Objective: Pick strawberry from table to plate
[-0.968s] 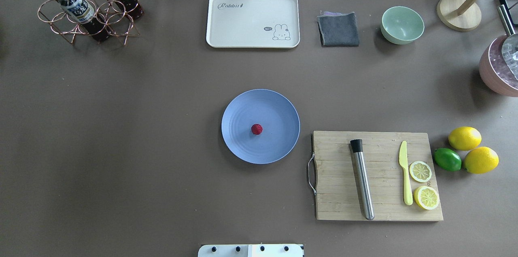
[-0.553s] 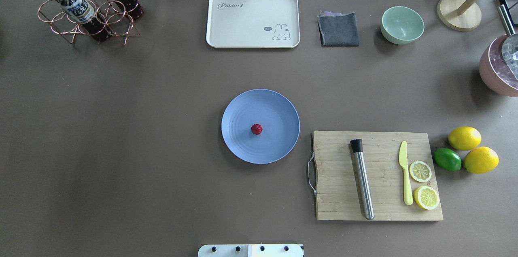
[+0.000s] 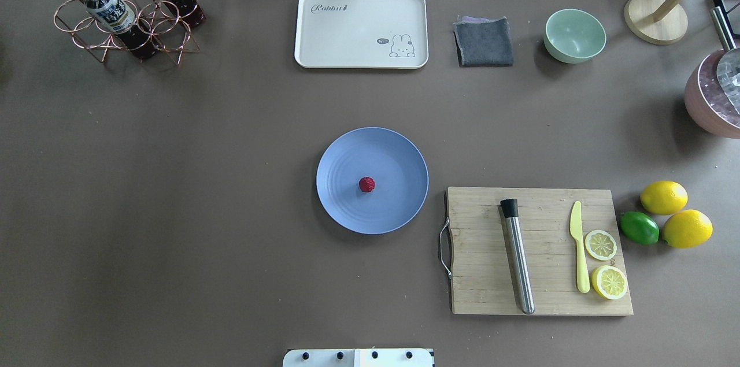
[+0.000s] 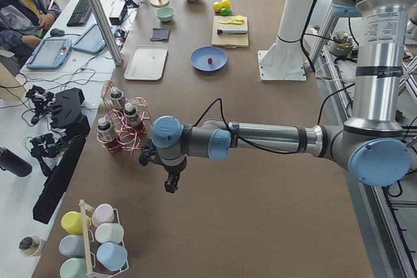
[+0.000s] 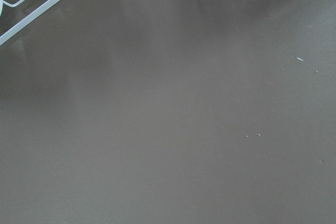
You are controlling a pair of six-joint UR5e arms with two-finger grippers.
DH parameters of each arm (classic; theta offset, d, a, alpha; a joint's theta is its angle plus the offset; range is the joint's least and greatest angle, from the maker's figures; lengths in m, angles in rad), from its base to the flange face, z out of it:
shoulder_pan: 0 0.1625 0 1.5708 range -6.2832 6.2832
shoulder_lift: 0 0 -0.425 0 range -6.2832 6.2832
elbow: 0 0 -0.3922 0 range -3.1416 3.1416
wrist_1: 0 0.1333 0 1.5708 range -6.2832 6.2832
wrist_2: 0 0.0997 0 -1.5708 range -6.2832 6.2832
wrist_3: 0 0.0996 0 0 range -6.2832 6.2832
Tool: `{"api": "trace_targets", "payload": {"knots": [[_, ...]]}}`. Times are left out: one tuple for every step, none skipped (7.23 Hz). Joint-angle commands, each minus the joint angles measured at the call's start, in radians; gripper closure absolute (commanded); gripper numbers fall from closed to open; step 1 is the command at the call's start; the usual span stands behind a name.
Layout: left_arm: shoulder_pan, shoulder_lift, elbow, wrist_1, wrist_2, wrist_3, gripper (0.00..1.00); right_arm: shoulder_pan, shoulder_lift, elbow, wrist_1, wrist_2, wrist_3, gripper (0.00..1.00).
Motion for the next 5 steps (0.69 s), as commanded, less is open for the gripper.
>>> {"api": "trace_targets", "payload": {"knots": [[-0.006,0.002,0.002,0.0,0.0,-0.001,0.02,0.0,0.001,0.002,0.001,0.001,0.001,0.0],[-0.006,0.002,0.002,0.001,0.0,-0.002,0.02,0.0,0.001,0.002,0.001,0.001,0.001,0.0],[-0.006,0.002,0.002,0.001,0.0,-0.004,0.02,0.0,0.004,0.002,0.001,0.001,0.002,0.0],[-0.006,0.0,0.001,0.001,0.0,-0.007,0.02,0.0,0.005,0.002,0.001,0.001,0.007,0.0],[-0.008,0.0,0.001,0.001,0.0,-0.008,0.02,0.0,0.008,0.002,0.001,0.001,0.009,0.0]]}}
